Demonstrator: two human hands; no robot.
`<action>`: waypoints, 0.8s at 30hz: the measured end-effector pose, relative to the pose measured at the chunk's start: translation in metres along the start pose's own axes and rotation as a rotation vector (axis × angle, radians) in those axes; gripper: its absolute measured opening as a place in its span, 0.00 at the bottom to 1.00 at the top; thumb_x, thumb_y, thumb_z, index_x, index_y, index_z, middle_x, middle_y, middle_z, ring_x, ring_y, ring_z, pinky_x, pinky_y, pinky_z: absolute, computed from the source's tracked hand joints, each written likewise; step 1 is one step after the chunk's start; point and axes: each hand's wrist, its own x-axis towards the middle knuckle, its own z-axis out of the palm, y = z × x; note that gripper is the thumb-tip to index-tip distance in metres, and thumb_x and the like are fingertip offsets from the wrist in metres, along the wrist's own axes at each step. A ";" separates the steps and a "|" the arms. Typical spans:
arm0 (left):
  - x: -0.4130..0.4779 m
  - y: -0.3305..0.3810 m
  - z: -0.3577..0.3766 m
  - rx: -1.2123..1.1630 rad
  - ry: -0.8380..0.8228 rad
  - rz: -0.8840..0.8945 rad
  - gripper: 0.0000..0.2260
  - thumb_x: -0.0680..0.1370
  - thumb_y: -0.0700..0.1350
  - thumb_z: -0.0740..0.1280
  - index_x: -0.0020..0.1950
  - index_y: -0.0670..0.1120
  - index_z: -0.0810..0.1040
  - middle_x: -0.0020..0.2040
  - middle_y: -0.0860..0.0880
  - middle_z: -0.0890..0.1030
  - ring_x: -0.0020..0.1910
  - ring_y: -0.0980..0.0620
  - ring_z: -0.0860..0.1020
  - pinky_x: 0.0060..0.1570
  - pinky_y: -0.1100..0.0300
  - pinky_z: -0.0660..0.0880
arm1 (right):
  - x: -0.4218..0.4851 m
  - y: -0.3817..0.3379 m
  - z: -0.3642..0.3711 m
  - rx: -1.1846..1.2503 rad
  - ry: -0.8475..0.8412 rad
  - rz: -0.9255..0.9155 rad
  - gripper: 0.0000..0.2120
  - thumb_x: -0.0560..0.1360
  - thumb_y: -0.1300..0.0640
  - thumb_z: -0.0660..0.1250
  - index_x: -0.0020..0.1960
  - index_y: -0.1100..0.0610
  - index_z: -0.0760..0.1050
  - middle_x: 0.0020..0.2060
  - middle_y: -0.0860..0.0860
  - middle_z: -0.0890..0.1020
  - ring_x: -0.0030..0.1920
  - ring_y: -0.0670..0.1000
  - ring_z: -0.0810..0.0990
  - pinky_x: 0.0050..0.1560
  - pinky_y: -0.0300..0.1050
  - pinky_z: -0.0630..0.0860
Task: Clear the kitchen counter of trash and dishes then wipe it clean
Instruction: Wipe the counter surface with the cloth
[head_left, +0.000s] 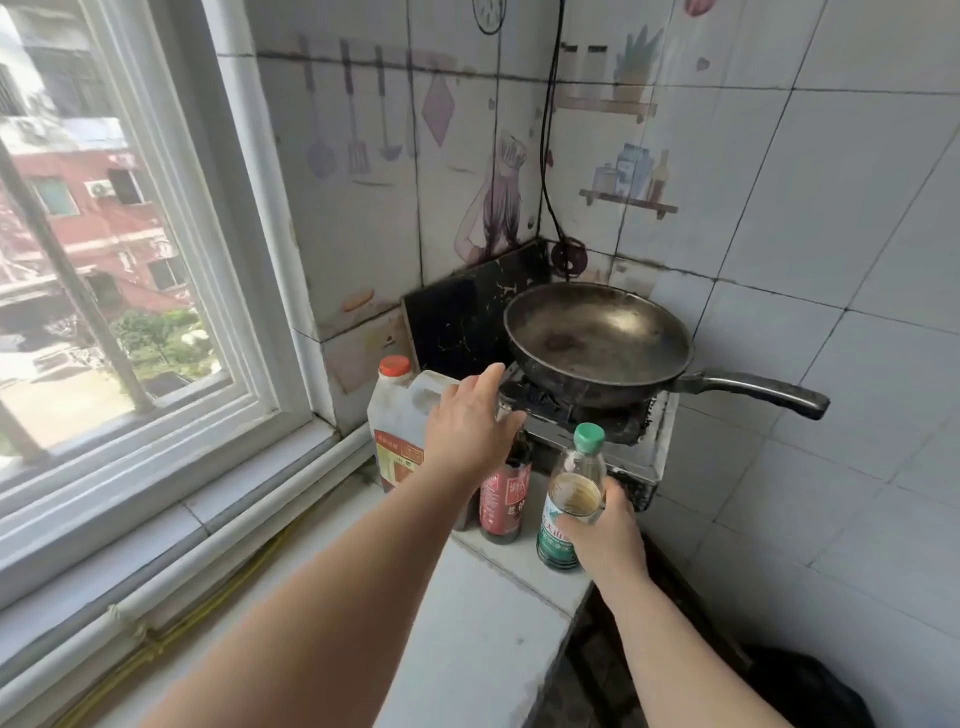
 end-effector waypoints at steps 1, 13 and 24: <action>0.007 -0.001 0.001 0.010 -0.059 0.009 0.27 0.79 0.54 0.62 0.76 0.51 0.59 0.69 0.47 0.72 0.68 0.45 0.68 0.64 0.49 0.68 | 0.003 0.000 0.001 0.019 0.001 0.013 0.36 0.68 0.57 0.74 0.72 0.52 0.63 0.63 0.53 0.74 0.62 0.55 0.74 0.60 0.50 0.72; 0.022 0.004 0.017 0.030 -0.036 0.014 0.12 0.80 0.47 0.61 0.63 0.47 0.67 0.50 0.45 0.80 0.45 0.46 0.77 0.38 0.55 0.69 | 0.007 -0.010 0.027 0.051 -0.077 0.043 0.26 0.67 0.51 0.74 0.60 0.52 0.67 0.48 0.50 0.78 0.49 0.53 0.77 0.53 0.47 0.75; 0.017 -0.001 0.006 0.084 -0.123 0.046 0.12 0.80 0.48 0.62 0.62 0.48 0.67 0.48 0.45 0.80 0.44 0.46 0.76 0.38 0.54 0.73 | -0.003 -0.004 0.022 0.065 -0.149 -0.011 0.22 0.66 0.54 0.73 0.55 0.51 0.68 0.43 0.46 0.78 0.46 0.50 0.78 0.48 0.47 0.75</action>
